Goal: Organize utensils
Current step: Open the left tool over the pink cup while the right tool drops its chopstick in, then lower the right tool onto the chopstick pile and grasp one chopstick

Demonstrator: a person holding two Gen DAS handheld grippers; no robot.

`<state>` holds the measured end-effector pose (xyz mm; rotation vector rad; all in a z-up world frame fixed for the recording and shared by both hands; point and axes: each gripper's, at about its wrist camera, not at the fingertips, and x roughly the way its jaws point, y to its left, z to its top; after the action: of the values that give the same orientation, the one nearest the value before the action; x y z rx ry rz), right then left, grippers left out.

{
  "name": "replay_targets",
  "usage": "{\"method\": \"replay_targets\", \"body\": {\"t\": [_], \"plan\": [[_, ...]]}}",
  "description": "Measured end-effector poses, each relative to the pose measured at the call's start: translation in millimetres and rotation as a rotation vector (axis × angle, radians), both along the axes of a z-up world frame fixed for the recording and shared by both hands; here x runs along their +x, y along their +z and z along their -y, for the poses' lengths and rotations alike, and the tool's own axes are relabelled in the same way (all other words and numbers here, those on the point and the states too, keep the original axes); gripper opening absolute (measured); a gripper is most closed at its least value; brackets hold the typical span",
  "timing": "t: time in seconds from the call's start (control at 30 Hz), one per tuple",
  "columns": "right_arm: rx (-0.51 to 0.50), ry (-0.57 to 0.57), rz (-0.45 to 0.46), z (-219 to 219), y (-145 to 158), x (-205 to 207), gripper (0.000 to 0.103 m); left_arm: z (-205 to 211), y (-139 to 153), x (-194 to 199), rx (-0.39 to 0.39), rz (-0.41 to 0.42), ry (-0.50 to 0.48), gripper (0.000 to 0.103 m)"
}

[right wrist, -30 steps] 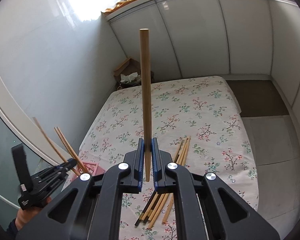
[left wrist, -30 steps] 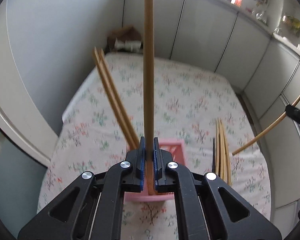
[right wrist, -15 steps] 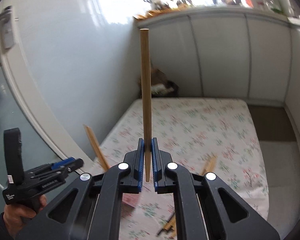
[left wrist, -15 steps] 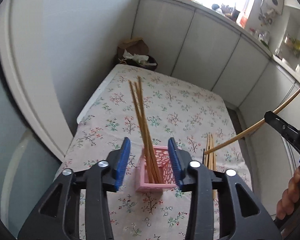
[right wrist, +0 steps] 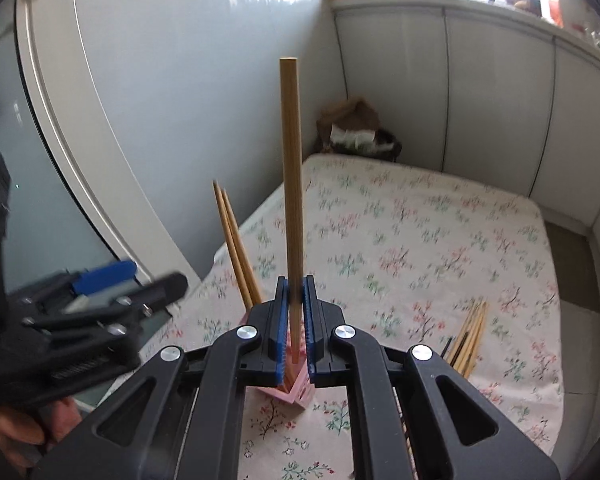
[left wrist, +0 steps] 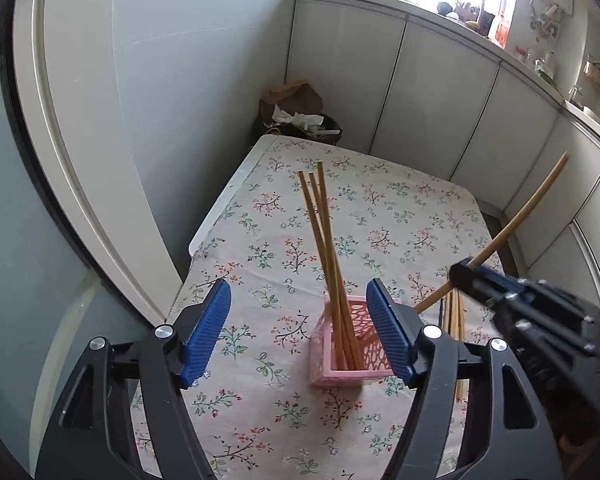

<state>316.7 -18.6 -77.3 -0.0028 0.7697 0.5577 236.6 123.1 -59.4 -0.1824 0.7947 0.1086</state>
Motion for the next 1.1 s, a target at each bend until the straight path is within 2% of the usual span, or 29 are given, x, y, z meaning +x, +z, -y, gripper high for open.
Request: {"method": "replay_targets", "body": {"t": [0.13, 0.23, 0.3, 0.57, 0.77, 0.83, 0.97, 1.07, 1.1], "plan": [[0.033, -0.005, -0.051, -1, -13, 10, 0.009, -2, -2, 2, -0.02, -0.014, 0.005, 0.067], [0.075, -0.035, -0.066, 7, -16, 15, 0.015, 0, -3, 3, -0.031, -0.023, -0.006, 0.067], [0.097, -0.058, -0.059, 15, -14, 18, 0.025, 1, -4, 3, -0.035, -0.023, -0.009, 0.067], [0.248, -0.141, -0.087, 61, -4, 20, 0.031, 8, -1, 2, -0.055, -0.018, -0.038, 0.067], [0.299, -0.235, -0.088, 109, 7, 15, 0.032, 23, 1, -1, -0.059, -0.007, -0.085, 0.067], [0.31, -0.292, -0.124, 133, 3, 16, 0.032, 33, 2, -1, -0.052, -0.003, -0.119, 0.067], [0.241, -0.403, -0.278, 175, -30, 20, 0.033, 66, 4, -6, -0.017, 0.005, -0.183, 0.067], [0.147, -0.432, -0.355, 186, -56, 23, 0.033, 95, -1, -9, 0.011, 0.0, -0.253, 0.067], [0.126, -0.435, -0.374, 188, -65, 25, 0.03, 110, -5, -11, 0.028, -0.011, -0.289, 0.067]]}}
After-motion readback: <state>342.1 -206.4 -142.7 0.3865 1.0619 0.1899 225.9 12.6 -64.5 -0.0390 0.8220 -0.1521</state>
